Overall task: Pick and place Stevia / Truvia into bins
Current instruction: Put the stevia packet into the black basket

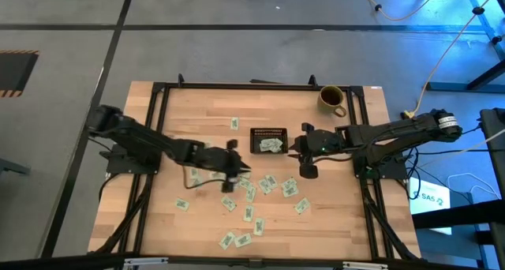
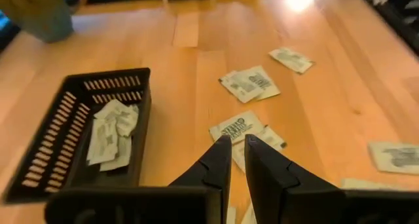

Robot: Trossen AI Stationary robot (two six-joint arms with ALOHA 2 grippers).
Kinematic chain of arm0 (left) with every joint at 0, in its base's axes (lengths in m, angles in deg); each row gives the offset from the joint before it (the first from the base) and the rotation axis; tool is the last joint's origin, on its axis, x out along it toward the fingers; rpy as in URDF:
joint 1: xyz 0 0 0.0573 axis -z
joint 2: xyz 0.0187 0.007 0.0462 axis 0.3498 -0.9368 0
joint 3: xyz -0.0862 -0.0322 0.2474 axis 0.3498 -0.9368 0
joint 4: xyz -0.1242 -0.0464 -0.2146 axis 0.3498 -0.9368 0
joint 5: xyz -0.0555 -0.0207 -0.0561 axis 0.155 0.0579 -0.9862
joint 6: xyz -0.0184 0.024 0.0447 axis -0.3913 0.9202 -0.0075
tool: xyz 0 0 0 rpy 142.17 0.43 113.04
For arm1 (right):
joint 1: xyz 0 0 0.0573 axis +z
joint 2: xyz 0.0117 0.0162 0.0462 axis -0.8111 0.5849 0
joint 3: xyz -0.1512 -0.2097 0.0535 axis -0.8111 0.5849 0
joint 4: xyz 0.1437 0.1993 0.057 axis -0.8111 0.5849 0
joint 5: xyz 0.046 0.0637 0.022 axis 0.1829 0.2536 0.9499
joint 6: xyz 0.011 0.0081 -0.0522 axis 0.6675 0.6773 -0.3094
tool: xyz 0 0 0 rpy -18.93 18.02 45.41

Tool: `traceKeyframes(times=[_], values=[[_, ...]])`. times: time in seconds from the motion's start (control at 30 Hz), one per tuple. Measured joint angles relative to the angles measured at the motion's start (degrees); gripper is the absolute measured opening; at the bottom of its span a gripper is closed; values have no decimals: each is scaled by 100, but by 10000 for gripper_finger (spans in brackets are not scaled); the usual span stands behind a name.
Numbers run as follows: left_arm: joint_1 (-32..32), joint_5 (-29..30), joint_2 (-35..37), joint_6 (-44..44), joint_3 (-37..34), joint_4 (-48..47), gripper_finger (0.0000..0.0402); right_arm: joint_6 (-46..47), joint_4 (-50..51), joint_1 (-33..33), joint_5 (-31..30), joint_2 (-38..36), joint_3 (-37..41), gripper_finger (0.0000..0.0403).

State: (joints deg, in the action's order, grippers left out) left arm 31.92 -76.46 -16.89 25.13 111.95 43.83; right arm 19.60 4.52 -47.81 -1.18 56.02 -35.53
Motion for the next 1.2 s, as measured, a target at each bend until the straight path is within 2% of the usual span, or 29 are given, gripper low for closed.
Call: traceKeyframes(times=[0.2, 0.37, 0.47, 0.7, 0.9, 1.07, 1.2], values=[[-3, 75, -955, -80, 799, -133, 36, -70, 12, 0, 1, 0, 0, 113], [-3, 77, -1371, -214, 1160, -121, 39, 218, 84, 0, 13, 0, 0, 113], [-3, 76, -1455, -223, 1187, -126, 40, 282, 172, 0, 15, 4, 0, 113], [45, -36, -1477, -500, 1171, -135, 36, -366, 185, 19, 46, 4, 2, 113], [45, -55, -1477, -260, 1167, -135, 39, -353, 209, 122, 878, 4, 2, 113], [45, -55, -1477, -217, 1165, -135, 40, -73, 488, 296, 922, 112, 8, 113], [45, -54, -1477, -22, 1163, -135, 37, -132, 651, 389, 924, 467, 9, 113]])
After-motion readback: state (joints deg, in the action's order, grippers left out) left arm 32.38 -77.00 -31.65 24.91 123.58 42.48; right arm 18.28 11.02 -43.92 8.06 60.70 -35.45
